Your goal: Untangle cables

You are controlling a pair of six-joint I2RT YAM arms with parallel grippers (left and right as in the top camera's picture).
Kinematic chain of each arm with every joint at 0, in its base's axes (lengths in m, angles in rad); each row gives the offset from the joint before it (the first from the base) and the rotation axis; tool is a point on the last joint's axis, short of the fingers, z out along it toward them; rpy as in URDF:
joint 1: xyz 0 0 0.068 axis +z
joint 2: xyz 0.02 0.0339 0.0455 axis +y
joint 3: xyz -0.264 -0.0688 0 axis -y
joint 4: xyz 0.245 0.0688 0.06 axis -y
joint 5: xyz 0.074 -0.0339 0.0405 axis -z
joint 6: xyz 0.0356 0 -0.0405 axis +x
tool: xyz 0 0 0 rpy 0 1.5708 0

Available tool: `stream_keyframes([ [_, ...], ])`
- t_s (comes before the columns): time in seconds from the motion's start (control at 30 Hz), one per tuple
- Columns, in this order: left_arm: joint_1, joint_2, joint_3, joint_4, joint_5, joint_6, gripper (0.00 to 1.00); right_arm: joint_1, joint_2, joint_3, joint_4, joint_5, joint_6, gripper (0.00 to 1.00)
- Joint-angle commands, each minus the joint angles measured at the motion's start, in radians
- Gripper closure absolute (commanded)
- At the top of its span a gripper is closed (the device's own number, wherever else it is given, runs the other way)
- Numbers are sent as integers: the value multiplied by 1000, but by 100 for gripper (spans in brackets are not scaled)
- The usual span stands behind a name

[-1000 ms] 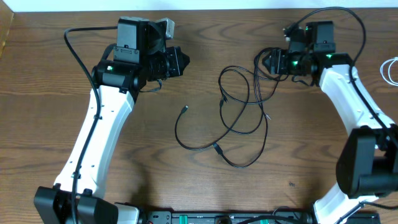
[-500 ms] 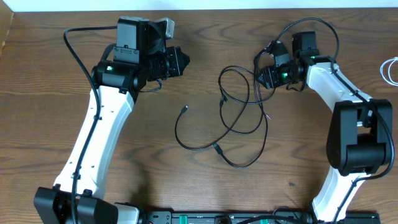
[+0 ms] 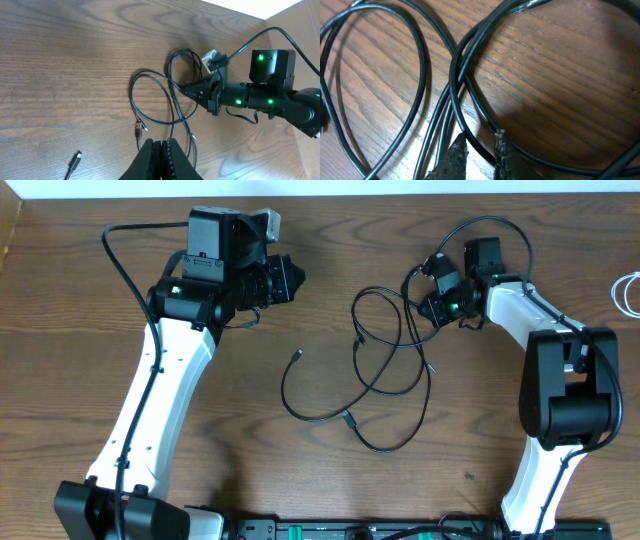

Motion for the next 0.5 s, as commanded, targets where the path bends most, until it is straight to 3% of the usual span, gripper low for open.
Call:
stream_keyframes([
  [0.0, 0, -7, 1, 3, -13, 17, 92, -2, 6, -3, 14, 7, -14, 68],
  [0.1, 0, -7, 1, 3, -13, 17, 92, 3, 7, -3, 5, 39, -24, 52],
  [0.27, 0, -7, 0, 2, -13, 17, 93, 16, 18, -4, -26, 75, -81, 52],
  [0.4, 0, -7, 0, 2, -13, 17, 92, 26, 26, -5, -43, 110, -80, 71],
  [0.47, 0, -7, 0, 2, -13, 17, 92, 27, 25, -5, -43, 109, -57, 94],
])
